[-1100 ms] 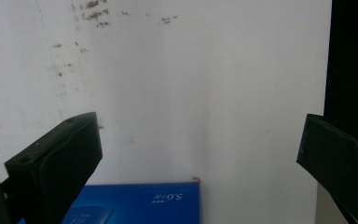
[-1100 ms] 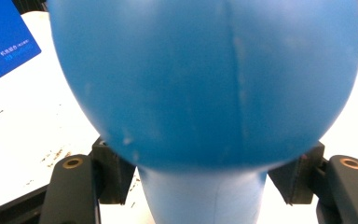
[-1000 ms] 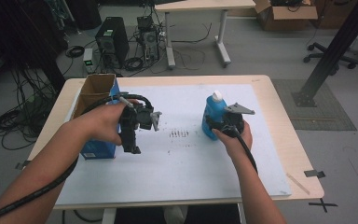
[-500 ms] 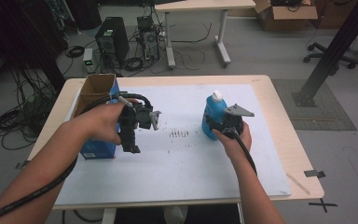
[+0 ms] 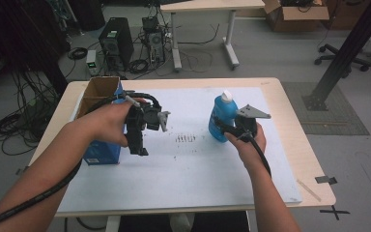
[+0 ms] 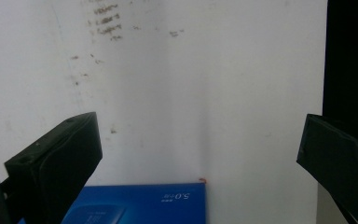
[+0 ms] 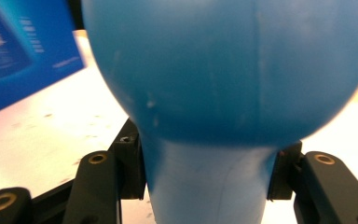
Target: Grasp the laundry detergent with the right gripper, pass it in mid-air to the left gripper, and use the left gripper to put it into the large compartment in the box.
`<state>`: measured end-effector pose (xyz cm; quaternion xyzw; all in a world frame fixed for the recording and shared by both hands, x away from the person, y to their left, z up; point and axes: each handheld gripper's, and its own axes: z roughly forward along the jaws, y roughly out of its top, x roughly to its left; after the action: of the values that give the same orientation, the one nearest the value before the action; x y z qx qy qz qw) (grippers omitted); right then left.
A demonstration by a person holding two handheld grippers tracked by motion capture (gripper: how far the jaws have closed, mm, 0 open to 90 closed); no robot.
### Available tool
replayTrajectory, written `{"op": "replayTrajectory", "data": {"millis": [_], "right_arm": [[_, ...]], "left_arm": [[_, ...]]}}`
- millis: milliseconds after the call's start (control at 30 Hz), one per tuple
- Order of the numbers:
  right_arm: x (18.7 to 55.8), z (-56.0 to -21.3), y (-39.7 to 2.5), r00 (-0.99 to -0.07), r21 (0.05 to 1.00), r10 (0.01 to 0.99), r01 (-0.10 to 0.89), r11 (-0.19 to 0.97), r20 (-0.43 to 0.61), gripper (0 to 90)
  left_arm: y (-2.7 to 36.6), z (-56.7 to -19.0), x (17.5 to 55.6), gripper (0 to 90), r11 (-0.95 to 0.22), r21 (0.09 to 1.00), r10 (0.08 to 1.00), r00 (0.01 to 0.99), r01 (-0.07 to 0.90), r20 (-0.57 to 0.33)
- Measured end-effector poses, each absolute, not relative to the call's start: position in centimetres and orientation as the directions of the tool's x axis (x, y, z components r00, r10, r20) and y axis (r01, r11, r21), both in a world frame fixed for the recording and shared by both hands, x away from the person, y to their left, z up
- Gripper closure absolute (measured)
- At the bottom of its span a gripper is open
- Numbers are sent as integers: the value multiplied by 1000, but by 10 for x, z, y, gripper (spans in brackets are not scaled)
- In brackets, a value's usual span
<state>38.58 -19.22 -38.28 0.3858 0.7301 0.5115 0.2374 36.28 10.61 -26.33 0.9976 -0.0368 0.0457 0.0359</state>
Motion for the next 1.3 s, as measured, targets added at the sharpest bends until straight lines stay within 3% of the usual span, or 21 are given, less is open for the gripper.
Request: {"op": "replayTrajectory", "data": {"millis": [333, 533, 1067, 1300], "right_arm": [[368, -333, -201, -795, 919, 604, 202, 339, -48, 455], [357, -322, -199, -880, 911, 472, 146, 385, -59, 454], [343, -351, -171, -970, 891, 242, 107, 441, -3, 454], [342, -360, -159, -982, 888, 186, 108, 447, 26, 454]], "left_arm": [[100, -244, 366, 2, -994, 72, -77, 992, -84, 100], [91, -233, 366, 2, -993, 73, -86, 992, -94, 97], [69, -222, 361, 2, -990, 72, -113, 991, -118, 74], [64, -223, 360, 2, -989, 74, -124, 990, -129, 65]]}}
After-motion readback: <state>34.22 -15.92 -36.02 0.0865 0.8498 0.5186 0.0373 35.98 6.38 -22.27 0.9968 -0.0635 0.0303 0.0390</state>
